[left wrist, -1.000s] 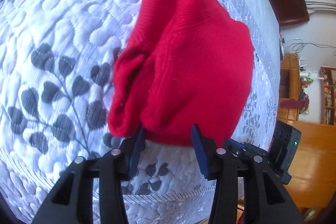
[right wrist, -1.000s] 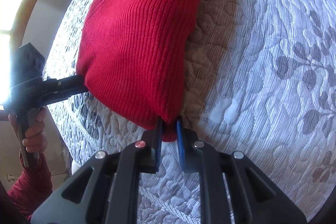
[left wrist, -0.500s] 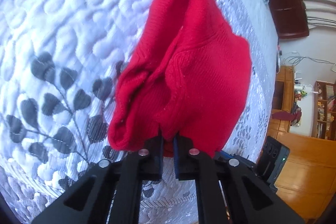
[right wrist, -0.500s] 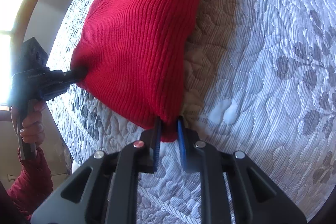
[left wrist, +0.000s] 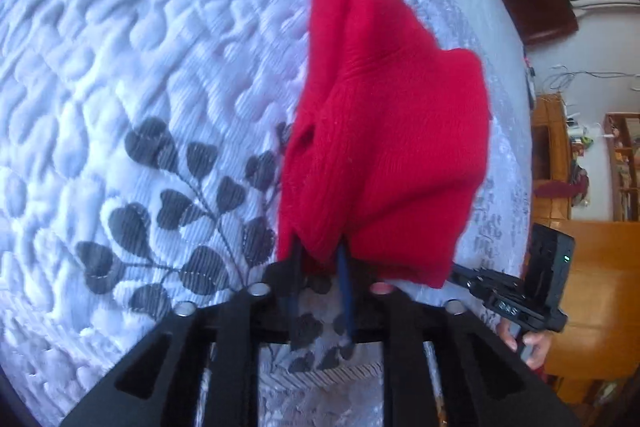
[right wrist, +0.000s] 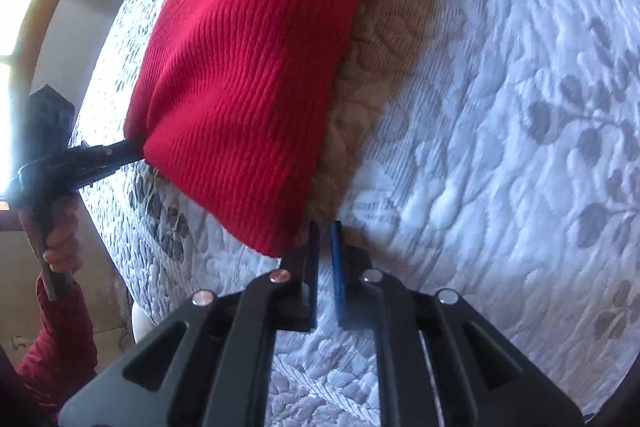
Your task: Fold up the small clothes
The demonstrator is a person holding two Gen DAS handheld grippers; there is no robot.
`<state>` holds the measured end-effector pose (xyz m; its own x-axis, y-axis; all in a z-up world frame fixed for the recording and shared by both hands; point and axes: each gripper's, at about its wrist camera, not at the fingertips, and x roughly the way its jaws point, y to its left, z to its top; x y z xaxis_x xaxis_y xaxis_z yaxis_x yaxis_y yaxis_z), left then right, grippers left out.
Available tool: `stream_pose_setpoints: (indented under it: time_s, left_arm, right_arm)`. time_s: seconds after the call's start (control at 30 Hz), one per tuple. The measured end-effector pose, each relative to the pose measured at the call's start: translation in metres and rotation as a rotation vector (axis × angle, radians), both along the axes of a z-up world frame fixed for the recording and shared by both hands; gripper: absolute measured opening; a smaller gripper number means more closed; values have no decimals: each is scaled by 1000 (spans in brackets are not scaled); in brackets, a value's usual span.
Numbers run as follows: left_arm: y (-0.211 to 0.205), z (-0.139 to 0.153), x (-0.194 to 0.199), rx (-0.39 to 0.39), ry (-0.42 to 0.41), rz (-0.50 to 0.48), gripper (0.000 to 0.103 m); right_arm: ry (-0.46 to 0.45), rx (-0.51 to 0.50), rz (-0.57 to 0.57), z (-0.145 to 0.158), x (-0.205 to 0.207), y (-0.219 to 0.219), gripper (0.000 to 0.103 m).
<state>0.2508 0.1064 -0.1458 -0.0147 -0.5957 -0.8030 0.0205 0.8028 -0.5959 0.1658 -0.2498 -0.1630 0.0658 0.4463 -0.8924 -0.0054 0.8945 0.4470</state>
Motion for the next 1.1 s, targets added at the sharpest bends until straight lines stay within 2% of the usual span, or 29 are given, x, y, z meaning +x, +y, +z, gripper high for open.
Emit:
stream_pose_setpoints:
  time_s: [0.03, 0.13, 0.2, 0.23, 0.33, 0.4, 0.5, 0.57, 0.63, 0.73, 0.77, 0.8, 0.83, 0.87, 0.9, 0.93, 1.0, 1.1]
  left_arm:
    - [6, 12, 1, -11, -24, -4, 47]
    - [31, 47, 7, 7, -121, 25, 51]
    - [43, 65, 22, 9, -179, 64, 53]
    - [42, 69, 33, 29, -192, 73, 53]
    - [15, 66, 80, 81, -208, 5, 53]
    - [-17, 58, 110, 151, -230, -15, 51]
    - [-45, 46, 144, 189, -247, -6, 51]
    - [-54, 37, 157, 192, -239, -18, 53]
    - [-63, 25, 167, 232, -218, -18, 53]
    - [-71, 13, 173, 207, -194, -25, 48]
    - [-72, 12, 173, 194, -188, -25, 41]
    - [-75, 11, 174, 173, -179, -30, 24]
    - [-77, 11, 174, 162, -174, -34, 16]
    - [-79, 11, 174, 140, -170, -40, 14]
    - [-82, 11, 174, 113, -166, -54, 6]
    - [-83, 12, 173, 100, -158, -58, 6]
    - [-82, 18, 169, 115, -182, -22, 5]
    - [-67, 35, 158, 184, -311, 68, 4]
  right_arm:
    - [-16, -7, -6, 6, 2, -5, 12]
    - [-75, -8, -34, 25, 17, -20, 23]
    - [-109, 6, -57, 38, 36, -27, 54]
    - [-125, 24, -75, 43, 47, -30, 58]
    - [-118, 78, -150, 46, 89, -42, 60]
    - [-97, 96, -173, 40, 116, -47, 64]
    - [-70, 87, -181, 30, 144, -51, 66]
    - [-42, 76, -180, 19, 159, -51, 67]
    - [-31, 76, -177, 11, 166, -50, 67]
    - [-28, 85, -168, 3, 172, -49, 67]
    - [-32, 87, -164, 1, 173, -49, 65]
    - [-35, 89, -160, 1, 174, -48, 60]
    - [-36, 95, -158, 0, 175, -47, 57]
    - [-36, 109, -156, 0, 176, -47, 51]
    - [-39, 115, -154, 0, 176, -46, 48]
    - [-46, 118, -149, 1, 176, -46, 46]
    - [-58, 124, -140, 2, 177, -42, 37]
    - [-87, 128, -131, 8, 174, -40, 32]
